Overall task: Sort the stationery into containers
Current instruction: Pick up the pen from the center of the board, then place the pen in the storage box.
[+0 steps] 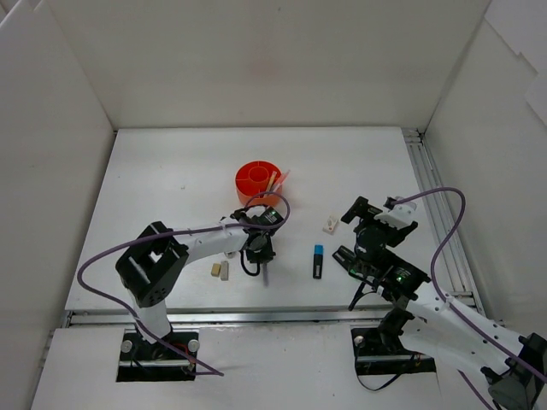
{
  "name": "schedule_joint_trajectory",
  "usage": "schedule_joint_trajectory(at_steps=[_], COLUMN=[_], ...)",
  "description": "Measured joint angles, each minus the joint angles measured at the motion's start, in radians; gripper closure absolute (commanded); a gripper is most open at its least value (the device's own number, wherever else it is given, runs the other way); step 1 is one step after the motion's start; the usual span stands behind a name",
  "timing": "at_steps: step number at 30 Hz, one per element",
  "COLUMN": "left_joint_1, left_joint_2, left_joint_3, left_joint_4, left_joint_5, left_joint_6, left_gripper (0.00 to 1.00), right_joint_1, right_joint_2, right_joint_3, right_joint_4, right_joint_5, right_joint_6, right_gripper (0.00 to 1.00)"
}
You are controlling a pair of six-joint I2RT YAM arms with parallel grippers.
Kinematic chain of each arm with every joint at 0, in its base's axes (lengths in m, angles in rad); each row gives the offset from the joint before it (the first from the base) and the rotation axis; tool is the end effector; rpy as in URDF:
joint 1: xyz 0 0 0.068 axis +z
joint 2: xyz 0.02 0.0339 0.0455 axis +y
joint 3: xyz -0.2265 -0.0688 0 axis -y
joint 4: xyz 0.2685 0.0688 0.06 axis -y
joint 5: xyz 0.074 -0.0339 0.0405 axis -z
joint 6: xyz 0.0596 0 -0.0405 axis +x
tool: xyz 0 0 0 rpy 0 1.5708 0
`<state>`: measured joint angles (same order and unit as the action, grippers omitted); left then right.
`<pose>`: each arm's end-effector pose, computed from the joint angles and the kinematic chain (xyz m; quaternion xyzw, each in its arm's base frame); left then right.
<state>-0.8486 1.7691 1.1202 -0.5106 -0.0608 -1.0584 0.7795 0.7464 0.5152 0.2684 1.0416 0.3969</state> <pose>0.2461 -0.2739 0.0988 -0.1086 0.9724 -0.1492 0.1424 0.2018 0.1271 0.2680 0.2374 0.6590 0.0594 0.7112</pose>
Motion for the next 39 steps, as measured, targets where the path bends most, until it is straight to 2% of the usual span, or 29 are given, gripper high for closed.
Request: schedule_joint_trajectory(at_steps=[3, 9, 13, 15, 20, 24, 28, 34, 39], left_joint_1=[0.001, 0.001, 0.001, 0.001, 0.014, 0.080, 0.158, 0.227, 0.286], left_joint_2=[0.036, 0.062, 0.019, -0.045, -0.274, -0.332, -0.274, -0.148, -0.066], left_joint_3=[0.045, 0.103, 0.107, 0.098, 0.016, 0.017, 0.048, 0.051, 0.054], left_joint_4=[-0.002, -0.025, 0.000, 0.060, 0.336, 0.546, 0.679, 0.856, 0.969], left_joint_5=[-0.006, -0.051, -0.084, -0.098, -0.099, -0.031, 0.078, 0.264, 0.425], left_joint_6=[0.022, 0.096, 0.203, 0.294, 0.565, 0.739, 0.856, 0.974, 1.015], left_gripper=[1.00, 1.00, 1.00, 1.00, 1.00, 1.00, 1.00, 1.00, 1.00], right_joint_1=[0.000, 0.000, 0.000, 0.000, -0.002, -0.002, -0.007, -0.008, -0.009], right_joint_2=[0.002, -0.011, -0.050, -0.076, -0.114, -0.116, -0.116, -0.122, -0.135], right_joint_3=[0.000, 0.000, 0.000, 0.000, -0.017, -0.031, -0.033, -0.033, -0.033], right_joint_4=[-0.007, -0.029, -0.049, -0.048, -0.015, 0.006, 0.012, 0.010, -0.014], right_joint_5=[0.014, 0.039, 0.051, 0.053, 0.046, 0.014, -0.014, -0.061, -0.082], right_joint_6=[0.000, -0.002, -0.005, -0.010, -0.061, -0.107, -0.133, -0.166, -0.178], right_gripper=[0.02, 0.02, 0.02, 0.02, 0.02, 0.02, 0.02, 0.02, 0.02])
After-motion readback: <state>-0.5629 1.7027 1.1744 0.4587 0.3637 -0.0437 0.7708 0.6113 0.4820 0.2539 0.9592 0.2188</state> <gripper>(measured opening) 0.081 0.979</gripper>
